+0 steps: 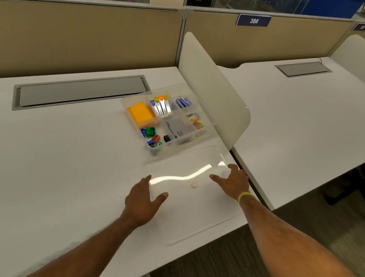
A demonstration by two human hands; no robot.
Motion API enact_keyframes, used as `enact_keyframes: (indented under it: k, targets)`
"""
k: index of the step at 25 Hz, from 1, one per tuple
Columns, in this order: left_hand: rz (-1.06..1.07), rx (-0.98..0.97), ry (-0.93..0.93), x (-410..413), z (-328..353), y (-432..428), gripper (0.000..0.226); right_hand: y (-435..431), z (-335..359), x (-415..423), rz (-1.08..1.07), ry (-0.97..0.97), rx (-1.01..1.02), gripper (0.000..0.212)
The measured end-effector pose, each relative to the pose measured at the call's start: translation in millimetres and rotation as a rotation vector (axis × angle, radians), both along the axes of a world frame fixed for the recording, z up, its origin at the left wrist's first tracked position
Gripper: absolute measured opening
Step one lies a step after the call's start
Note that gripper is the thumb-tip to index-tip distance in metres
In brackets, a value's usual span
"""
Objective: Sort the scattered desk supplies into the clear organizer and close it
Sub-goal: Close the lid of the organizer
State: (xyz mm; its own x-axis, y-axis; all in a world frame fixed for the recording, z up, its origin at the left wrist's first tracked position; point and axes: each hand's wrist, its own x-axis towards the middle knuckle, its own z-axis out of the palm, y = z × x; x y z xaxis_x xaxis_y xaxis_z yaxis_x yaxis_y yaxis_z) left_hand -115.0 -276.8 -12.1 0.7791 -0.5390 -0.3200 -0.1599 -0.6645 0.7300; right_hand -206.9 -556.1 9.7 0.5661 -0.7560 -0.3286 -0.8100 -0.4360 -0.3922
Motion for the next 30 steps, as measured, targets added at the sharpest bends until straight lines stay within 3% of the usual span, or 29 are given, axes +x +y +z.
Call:
enact_keyframes:
  k: [2,6,8,9,15,19,23,27,30]
  targets:
    - [0.204,-0.188,0.178,3.0,7.8,0.3,0.077,2.2,2.7,-3.5,-0.115,-0.002,0.083,0.082]
    - [0.386,-0.295,0.324,18.9,9.9,15.8,0.053,10.2,1.0,-11.4,-0.257,-0.088,0.229,0.073]
    - [0.423,-0.411,0.428,23.5,11.9,24.6,0.043,15.8,-2.0,-11.0,-0.256,-0.144,0.293,0.051]
    - [0.447,-0.468,0.483,25.6,13.5,28.4,0.043,19.9,-2.0,-10.4,-0.246,-0.175,0.320,0.039]
    - [0.606,-0.675,0.645,55.0,25.8,65.1,0.043,33.3,19.9,-3.6,-0.225,-0.377,0.504,0.015]
    - [0.652,-0.698,0.753,77.6,34.7,86.8,0.048,24.6,35.9,-8.8,0.023,-0.401,0.438,0.031]
    - [0.655,-0.443,0.732,92.6,45.2,88.7,0.032,34.7,47.7,6.3,0.309,-0.417,0.341,0.064]
    - [0.643,-0.246,0.588,106.5,73.2,73.8,0.018,30.9,60.6,35.5,0.356,-0.640,0.222,0.042]
    - [0.684,-0.465,0.812,114.7,92.0,53.5,0.009,13.8,68.5,50.2,0.355,-0.694,0.244,0.047]
